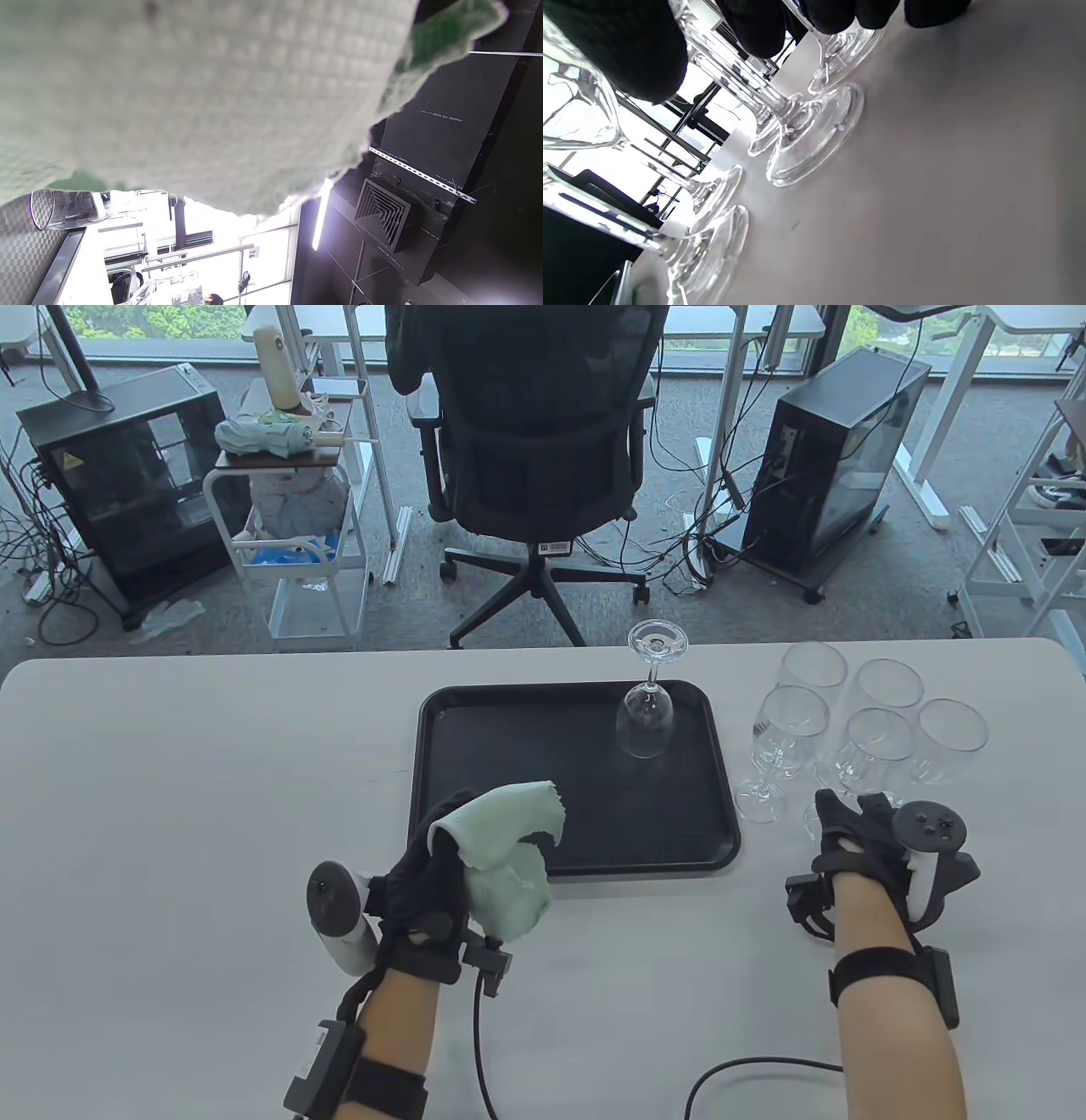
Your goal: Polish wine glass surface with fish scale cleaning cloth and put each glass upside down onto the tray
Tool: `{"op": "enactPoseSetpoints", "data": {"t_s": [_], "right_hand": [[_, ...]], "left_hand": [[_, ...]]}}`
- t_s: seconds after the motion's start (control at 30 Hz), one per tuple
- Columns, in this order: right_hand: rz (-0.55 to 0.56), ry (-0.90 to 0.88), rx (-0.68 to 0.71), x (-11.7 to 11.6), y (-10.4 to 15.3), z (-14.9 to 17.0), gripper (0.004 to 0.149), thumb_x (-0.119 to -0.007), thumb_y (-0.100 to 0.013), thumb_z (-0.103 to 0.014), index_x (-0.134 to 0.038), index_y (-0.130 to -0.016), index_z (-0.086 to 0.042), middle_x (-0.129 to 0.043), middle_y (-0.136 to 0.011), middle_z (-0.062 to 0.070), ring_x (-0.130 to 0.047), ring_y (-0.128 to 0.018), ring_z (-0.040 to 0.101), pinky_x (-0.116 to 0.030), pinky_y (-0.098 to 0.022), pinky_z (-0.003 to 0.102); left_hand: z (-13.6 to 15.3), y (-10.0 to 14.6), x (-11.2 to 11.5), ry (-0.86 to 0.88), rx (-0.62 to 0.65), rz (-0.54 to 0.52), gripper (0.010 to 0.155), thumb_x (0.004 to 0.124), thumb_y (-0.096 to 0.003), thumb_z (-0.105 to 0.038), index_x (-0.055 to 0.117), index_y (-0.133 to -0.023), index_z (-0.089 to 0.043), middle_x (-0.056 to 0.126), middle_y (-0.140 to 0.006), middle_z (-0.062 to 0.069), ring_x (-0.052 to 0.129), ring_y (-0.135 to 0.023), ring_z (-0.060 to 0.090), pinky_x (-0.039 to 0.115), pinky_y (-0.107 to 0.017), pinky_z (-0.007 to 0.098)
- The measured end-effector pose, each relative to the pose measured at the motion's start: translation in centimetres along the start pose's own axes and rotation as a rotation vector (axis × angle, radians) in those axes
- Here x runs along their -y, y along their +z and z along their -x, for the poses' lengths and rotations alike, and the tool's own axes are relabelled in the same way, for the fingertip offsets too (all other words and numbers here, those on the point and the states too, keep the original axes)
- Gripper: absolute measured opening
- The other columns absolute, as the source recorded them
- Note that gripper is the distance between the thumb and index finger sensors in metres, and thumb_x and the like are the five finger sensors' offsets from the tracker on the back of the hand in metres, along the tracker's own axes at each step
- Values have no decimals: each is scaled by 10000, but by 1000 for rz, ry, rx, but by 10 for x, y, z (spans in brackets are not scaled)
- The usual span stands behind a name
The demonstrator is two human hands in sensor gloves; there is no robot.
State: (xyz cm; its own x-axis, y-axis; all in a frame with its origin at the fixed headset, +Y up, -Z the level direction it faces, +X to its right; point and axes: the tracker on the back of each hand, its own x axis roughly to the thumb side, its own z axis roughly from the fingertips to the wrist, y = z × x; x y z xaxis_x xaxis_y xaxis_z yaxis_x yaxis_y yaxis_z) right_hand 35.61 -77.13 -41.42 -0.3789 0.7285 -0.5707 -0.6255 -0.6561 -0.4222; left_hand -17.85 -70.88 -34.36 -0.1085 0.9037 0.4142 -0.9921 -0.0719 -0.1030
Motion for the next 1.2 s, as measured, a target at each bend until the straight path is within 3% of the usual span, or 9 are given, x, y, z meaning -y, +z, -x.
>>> {"op": "enactPoseSetpoints", "data": {"t_s": [0.3,0.53,0.67,0.8,0.87,0.93,1.07,1.2], "right_hand": [[59,33,13,-3,-4,-1,519,-888,-493,-544,-760,-936,-305,-524,-1120,143,-523,-988,449,-545,-681,612],[-4,39,93,1,2,6,447,-898,-502,-447,-755,-908,-325,-603,-1092,153,-604,-957,455,-552,-684,600],[-60,-19,172,15,14,14,430,-877,-514,-406,-738,-915,-338,-669,-1073,124,-637,-963,435,-571,-678,625],[-7,86,432,33,37,4,416,-840,-533,-372,-711,-928,-350,-806,-985,61,-565,-1018,392,-452,-686,685],[66,245,701,39,57,-11,459,-821,-543,-362,-667,-975,-378,-798,-975,49,-524,-1039,378,-403,-694,700],[157,382,925,41,80,-24,505,-829,-539,-363,-646,-1009,-372,-801,-942,42,-571,-1028,341,-443,-699,691],[205,574,1217,23,140,-51,529,-876,-522,-343,-673,-1011,-343,-854,-879,39,-710,-946,311,-614,-684,610],[196,600,1312,-3,187,-70,528,-889,-512,-341,-695,-1003,-329,-876,-865,42,-737,-930,310,-665,-652,581]], "left_hand": [[0,0,-3,0,-10,-7,534,632,-562,-592,698,-996,-288,657,-1098,33,720,-987,343,734,-663,634],[0,0,-4,0,-10,-10,533,630,-564,-593,696,-997,-289,655,-1098,33,718,-989,342,731,-665,635],[0,-1,-4,-1,-7,-8,536,630,-563,-593,694,-999,-288,653,-1100,34,717,-989,343,731,-666,634],[1,-1,-2,-5,-10,-4,536,629,-562,-593,692,-1002,-292,643,-1109,32,706,-1000,347,725,-670,639],[2,0,-2,-9,-10,-2,534,628,-564,-591,690,-1003,-293,635,-1115,32,696,-1008,346,716,-677,643],[2,0,0,-10,-10,2,537,628,-562,-591,690,-1003,-293,626,-1122,33,685,-1017,349,707,-682,649],[1,-1,5,-9,-4,17,540,628,-561,-592,686,-1007,-293,610,-1131,35,665,-1032,349,687,-694,659],[-3,0,13,-14,8,36,539,626,-561,-592,682,-1010,-298,588,-1143,34,635,-1048,351,660,-708,668]]}}
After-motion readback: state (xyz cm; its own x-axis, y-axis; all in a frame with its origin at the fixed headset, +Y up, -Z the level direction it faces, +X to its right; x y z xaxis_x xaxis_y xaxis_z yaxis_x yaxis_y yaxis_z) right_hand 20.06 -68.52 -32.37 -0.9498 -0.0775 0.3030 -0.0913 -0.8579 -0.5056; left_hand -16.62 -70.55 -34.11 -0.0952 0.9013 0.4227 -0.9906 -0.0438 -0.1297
